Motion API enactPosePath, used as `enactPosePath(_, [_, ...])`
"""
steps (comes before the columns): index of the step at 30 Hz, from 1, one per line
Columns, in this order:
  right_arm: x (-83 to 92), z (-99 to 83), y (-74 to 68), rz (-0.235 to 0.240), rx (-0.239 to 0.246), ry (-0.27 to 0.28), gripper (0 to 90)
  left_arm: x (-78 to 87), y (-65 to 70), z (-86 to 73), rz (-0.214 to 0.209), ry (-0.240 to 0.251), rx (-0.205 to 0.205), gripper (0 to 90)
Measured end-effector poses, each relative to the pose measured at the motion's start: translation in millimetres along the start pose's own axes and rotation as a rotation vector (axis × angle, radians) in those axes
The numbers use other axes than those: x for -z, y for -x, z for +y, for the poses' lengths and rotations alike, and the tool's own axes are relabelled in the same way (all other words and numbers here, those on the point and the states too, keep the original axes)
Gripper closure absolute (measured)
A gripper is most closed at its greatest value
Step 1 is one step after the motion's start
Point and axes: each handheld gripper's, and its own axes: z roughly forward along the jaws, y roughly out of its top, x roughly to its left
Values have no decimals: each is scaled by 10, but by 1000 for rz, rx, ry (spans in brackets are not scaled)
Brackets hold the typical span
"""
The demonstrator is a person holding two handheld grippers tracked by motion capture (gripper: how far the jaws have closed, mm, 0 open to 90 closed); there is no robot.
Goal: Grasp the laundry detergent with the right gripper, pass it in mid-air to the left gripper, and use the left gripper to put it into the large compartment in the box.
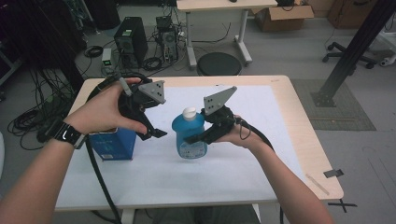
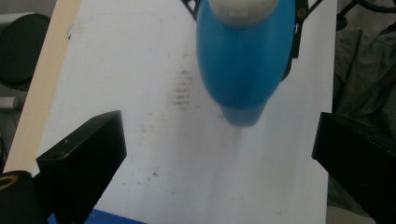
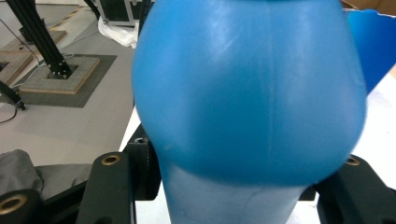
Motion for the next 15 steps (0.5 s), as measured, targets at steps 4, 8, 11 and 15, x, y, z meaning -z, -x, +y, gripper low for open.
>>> enactPosePath(4, [-77,55,-20,14,11,-10,426,27,15,57,-4,11,-10,36])
enactPosePath(8, [-139,93,-38,26,21,-20,426,24,31,94,-13,8,-17,36])
enactPosePath(11, [-191,129,-47,29,27,-27,426,9,44,119,-24,5,-22,36])
enactPosePath(15, [-245,168,-62,40,32,-29,427,-28,68,151,-36,-10,-30,36])
